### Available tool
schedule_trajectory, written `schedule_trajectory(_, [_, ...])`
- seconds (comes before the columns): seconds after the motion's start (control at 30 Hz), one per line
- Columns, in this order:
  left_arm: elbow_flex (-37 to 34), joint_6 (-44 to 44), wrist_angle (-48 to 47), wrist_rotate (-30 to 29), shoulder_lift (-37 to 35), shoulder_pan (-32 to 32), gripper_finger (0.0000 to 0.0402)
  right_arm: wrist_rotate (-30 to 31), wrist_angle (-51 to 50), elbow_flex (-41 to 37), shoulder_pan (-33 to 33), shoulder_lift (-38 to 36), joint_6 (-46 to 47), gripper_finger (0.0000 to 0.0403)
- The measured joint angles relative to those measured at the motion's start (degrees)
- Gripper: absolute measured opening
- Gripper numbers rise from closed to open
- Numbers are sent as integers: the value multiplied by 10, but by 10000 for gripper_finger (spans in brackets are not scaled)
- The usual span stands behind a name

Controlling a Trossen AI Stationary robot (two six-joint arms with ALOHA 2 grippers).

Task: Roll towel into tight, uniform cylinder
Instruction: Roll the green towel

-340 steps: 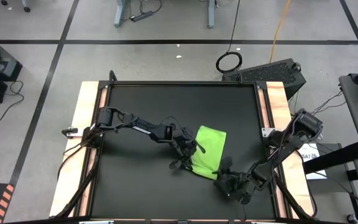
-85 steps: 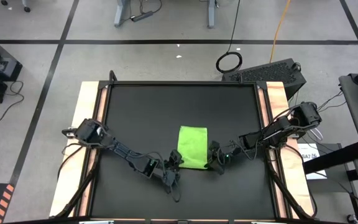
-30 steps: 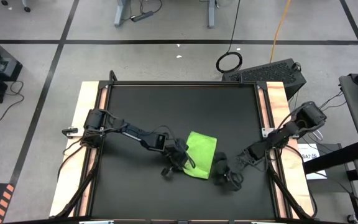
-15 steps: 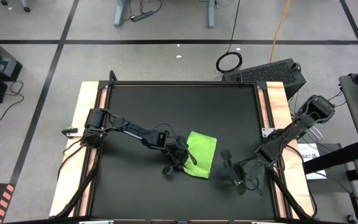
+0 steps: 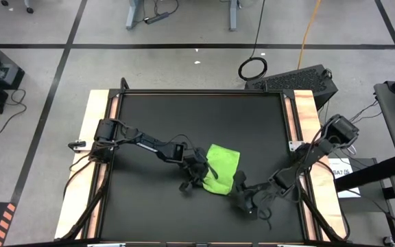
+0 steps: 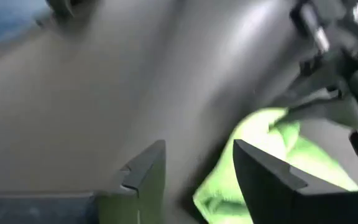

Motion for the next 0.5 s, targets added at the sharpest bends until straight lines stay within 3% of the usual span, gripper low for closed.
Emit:
schedule_trajectory(0.3, [0, -6, -2, 22, -1, 1, 15, 68, -32, 21, -4, 38, 15, 240])
schedule_trajectory(0.5, [0, -6, -2, 32, -1, 1, 15, 68, -51, 21, -12, 80, 78, 240])
